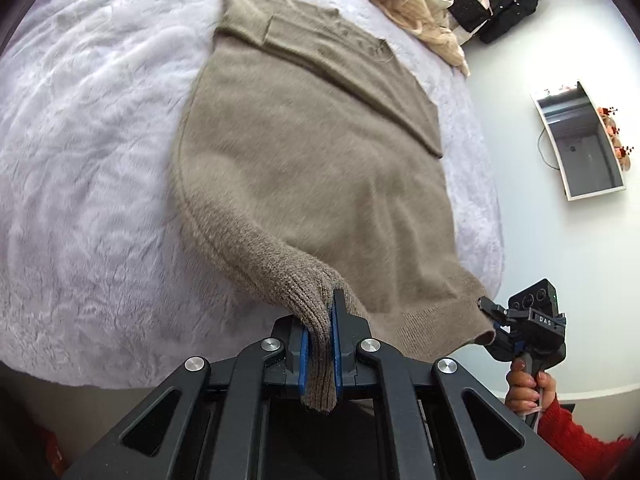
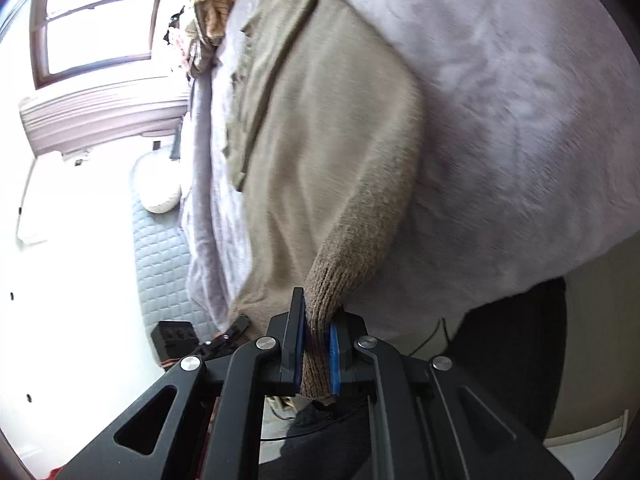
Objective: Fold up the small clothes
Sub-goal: 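Grasp the hem corners with the left and right grippers, then lift the held hem up toward the collar and open both grippers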
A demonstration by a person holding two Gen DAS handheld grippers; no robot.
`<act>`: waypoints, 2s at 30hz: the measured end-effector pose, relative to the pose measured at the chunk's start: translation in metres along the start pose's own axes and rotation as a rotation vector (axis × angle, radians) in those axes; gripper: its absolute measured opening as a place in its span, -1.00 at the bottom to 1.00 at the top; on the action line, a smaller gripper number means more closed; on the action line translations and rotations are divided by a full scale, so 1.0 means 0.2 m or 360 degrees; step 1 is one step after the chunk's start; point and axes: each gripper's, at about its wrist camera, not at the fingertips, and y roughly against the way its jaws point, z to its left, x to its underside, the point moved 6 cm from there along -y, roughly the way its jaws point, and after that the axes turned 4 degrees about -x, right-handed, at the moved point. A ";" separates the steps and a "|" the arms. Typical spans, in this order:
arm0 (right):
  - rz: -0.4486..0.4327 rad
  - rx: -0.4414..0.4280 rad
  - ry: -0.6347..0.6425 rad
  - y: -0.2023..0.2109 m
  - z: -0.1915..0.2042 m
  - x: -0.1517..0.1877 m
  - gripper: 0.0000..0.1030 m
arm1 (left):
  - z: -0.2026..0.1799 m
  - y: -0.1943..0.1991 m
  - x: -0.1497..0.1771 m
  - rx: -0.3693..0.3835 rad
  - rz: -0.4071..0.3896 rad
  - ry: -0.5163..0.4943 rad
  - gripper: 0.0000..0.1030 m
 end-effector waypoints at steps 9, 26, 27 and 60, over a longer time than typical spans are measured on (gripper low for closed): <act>-0.0075 -0.0260 0.0017 -0.07 0.38 -0.38 -0.80 | -0.10 0.15 -0.45 0.0063 -0.0135 0.0026 -0.81; -0.0102 -0.0278 0.0121 -0.32 0.75 -1.40 -0.80 | -0.19 -0.05 -1.50 -0.0093 -0.0301 0.0058 -0.81; -0.0098 -0.0253 0.0103 -0.38 0.73 -1.47 -0.80 | -0.17 -0.12 -1.55 -0.0125 -0.0280 0.0058 -0.81; 0.0076 0.0499 0.0433 -0.72 0.54 -1.80 -0.35 | -0.08 -0.61 -1.79 -0.0432 -0.0090 0.0029 0.51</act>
